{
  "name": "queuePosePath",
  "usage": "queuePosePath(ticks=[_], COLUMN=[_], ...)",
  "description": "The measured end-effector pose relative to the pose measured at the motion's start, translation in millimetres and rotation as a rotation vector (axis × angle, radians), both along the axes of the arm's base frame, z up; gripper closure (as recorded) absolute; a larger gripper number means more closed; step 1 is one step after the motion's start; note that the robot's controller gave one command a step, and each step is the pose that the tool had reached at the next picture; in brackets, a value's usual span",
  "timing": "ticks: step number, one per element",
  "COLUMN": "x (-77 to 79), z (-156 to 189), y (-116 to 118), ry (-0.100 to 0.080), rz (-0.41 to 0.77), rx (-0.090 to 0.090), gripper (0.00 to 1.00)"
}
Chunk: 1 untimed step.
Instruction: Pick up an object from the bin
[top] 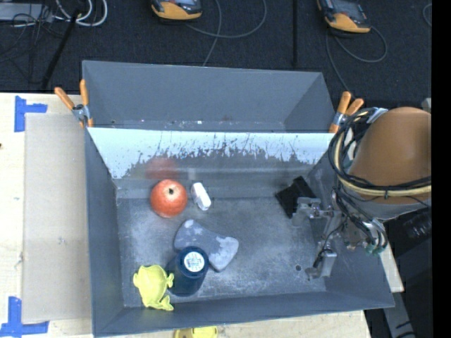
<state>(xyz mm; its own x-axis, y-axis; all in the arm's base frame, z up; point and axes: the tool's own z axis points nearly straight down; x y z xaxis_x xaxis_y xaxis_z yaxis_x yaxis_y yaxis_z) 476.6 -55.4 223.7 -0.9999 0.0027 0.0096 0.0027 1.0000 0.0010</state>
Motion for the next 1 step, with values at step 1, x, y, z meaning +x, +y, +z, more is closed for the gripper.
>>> queuePosePath(ticks=[1], x=[1.5], z=[4.2], y=[0.4], ry=[-0.008], rz=[0.003], rx=[-0.001], gripper=[0.0])
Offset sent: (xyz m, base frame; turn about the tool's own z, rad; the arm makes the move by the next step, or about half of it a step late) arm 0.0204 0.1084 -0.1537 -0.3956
